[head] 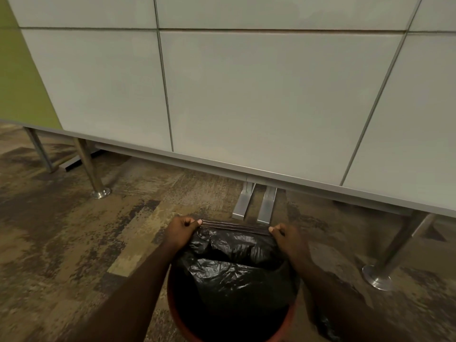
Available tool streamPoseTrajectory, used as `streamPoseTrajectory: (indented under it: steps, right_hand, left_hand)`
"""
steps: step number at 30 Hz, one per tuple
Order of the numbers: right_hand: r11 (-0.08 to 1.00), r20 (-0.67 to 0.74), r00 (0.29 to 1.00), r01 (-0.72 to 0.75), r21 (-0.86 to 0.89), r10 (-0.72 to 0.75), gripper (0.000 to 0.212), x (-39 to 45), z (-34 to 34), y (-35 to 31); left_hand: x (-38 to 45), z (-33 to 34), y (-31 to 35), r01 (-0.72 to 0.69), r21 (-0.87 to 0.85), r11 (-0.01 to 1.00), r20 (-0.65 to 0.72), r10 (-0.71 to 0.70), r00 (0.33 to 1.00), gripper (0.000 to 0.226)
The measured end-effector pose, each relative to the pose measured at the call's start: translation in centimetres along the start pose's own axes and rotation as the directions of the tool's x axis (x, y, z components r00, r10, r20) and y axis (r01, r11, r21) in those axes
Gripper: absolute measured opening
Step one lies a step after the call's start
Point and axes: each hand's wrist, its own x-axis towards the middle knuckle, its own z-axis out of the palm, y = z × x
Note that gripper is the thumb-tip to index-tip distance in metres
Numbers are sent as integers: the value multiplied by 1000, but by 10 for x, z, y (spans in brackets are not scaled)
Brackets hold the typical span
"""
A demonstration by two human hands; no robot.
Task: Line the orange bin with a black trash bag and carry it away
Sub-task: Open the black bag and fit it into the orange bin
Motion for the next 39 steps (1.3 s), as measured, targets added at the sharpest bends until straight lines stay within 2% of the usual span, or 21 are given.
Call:
streamPoseTrajectory:
  steps: [4, 6, 8, 10, 13, 16, 19, 21, 23, 25, 27, 30, 32, 35, 39]
  right_hand:
    - [993, 43, 993, -111, 39, 109, 32, 15, 13, 6]
    - [983, 64, 983, -173, 61, 169, 39, 18, 18, 11]
    - [967, 77, 970, -239, 86, 232, 39, 21, 21, 18]
    - [943, 93, 949, -310, 118, 300, 30, 26, 24, 26]
    - [910, 196, 908, -398, 120, 371, 17, 33, 28, 37]
    - [883, 218, 884, -449, 141, 414, 31, 37, 32, 44]
    - [826, 235, 847, -522, 210, 476, 38, 39, 36, 60]
    - [831, 212, 859, -507, 229, 465, 36, 30, 32, 55]
    - [768, 289, 838, -542, 342, 463, 32, 21, 26, 47]
    - [775, 296, 851, -520, 361, 433, 34, 12, 19, 43]
    - [774, 345, 846, -519, 362, 406, 37, 2, 5, 39]
    - [770, 460, 768, -591, 240, 446, 33, -14, -14, 32]
    - [790, 470, 749, -592, 159, 467, 24, -23, -23, 28]
    - [800, 401, 784, -573, 178, 473, 13, -33, -31, 24]
    - [756, 403, 808, -566, 328, 430, 30, -40, -41, 30]
  left_hand:
    - [8, 8, -4, 169, 74, 983, -152, -157, 976, 43]
    - [9, 12, -1, 297, 74, 952, -134, -286, 949, 43]
    - [10, 16, 3, 393, 158, 906, -44, -391, 919, 37]
    - [8, 14, 6, 397, 263, 879, 44, -422, 906, 33]
    - [14, 4, -8, 473, 216, 854, 175, -510, 842, 47]
    - [-3, -7, -7, 447, 186, 875, 257, -483, 837, 43]
    - [-27, -9, -1, 460, -54, 886, 344, -416, 842, 45]
    - [-35, -13, -6, 447, -172, 878, 411, -349, 842, 63]
    - [-37, -18, -15, 441, -237, 866, 431, -313, 846, 77]
    - [-43, -30, -15, 437, -232, 869, 410, -321, 854, 72]
    - [-49, -42, -21, 444, -96, 891, 396, -375, 838, 72]
    - [-59, -64, -33, 491, -8, 871, 478, -428, 767, 80]
    - [-65, -75, -38, 510, -1, 860, 514, -437, 738, 74]
    - [-74, -80, -37, 526, -37, 850, 552, -421, 720, 51]
    - [-84, -85, -34, 580, -113, 807, 524, -448, 725, 29]
